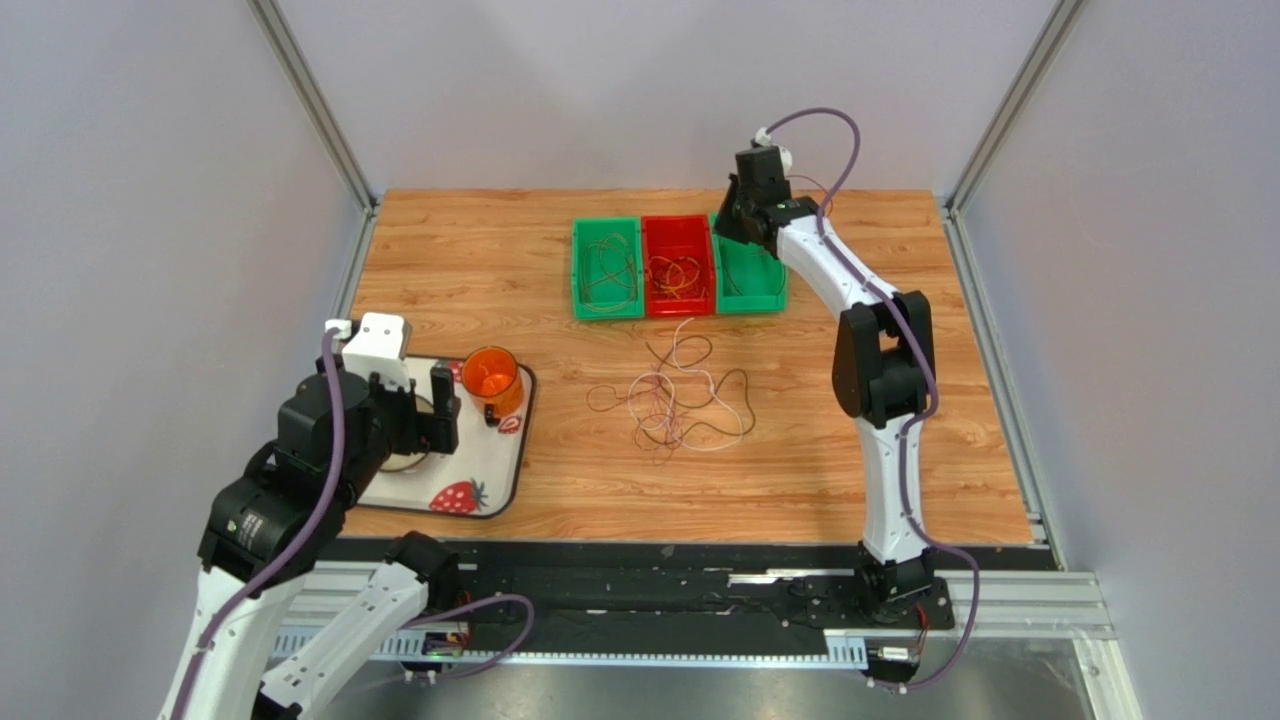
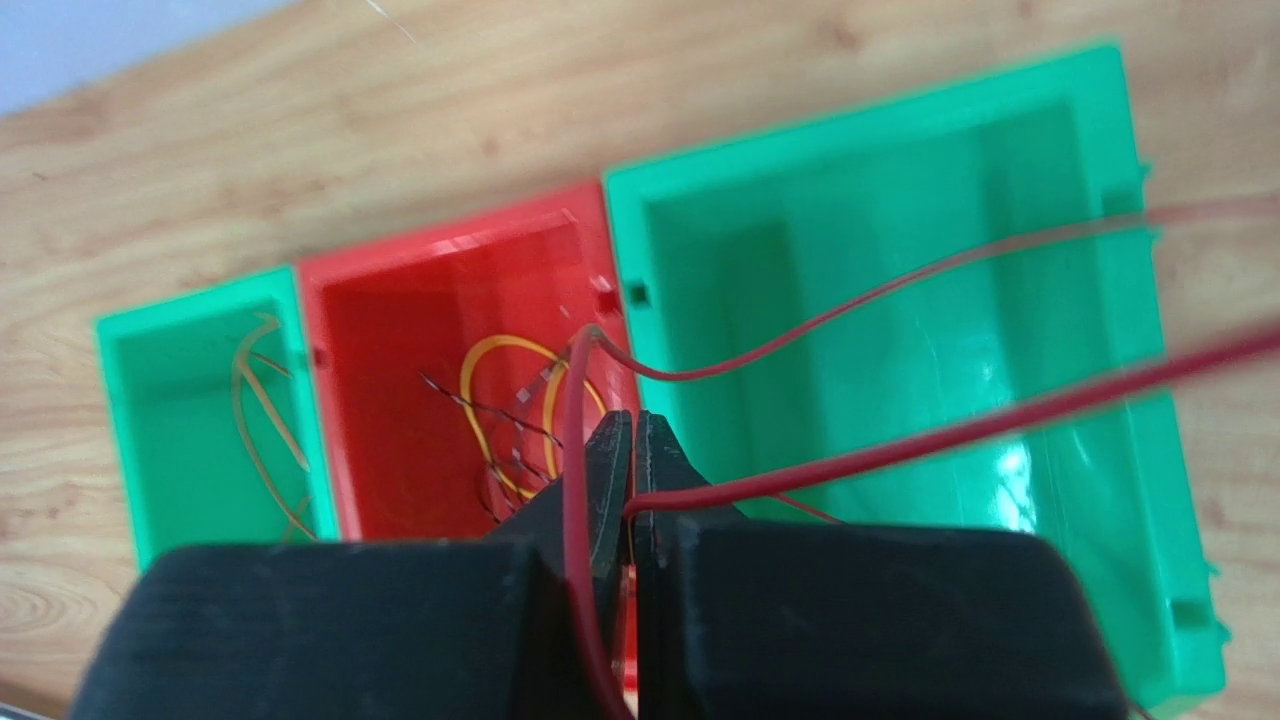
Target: Untangle the cables
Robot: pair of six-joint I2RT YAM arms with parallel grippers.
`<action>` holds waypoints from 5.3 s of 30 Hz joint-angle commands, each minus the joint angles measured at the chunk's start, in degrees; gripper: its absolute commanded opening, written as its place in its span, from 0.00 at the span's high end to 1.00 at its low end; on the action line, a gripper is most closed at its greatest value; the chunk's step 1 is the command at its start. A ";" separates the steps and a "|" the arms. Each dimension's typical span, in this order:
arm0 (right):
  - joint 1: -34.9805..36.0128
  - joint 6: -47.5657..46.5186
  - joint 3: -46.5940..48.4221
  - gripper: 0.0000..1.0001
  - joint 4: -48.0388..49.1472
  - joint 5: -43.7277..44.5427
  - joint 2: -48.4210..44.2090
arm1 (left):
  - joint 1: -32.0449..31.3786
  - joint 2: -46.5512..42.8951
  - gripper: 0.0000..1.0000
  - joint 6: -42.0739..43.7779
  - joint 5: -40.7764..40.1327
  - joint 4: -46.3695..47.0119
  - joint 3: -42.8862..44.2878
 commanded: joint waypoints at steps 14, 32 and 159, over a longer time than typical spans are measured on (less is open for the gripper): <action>3.71 12.13 6.31 1.00 -2.69 0.65 -2.87 | -0.15 -7.59 0.04 -2.30 -4.12 9.04 -9.65; 1.07 27.23 -6.78 1.00 10.73 -7.78 -3.40 | -0.15 -11.81 0.06 -3.36 -5.35 10.98 -12.73; 0.10 8.28 -38.06 0.60 -7.17 1.90 -36.34 | -0.23 2.58 0.17 -7.05 15.00 19.82 -8.25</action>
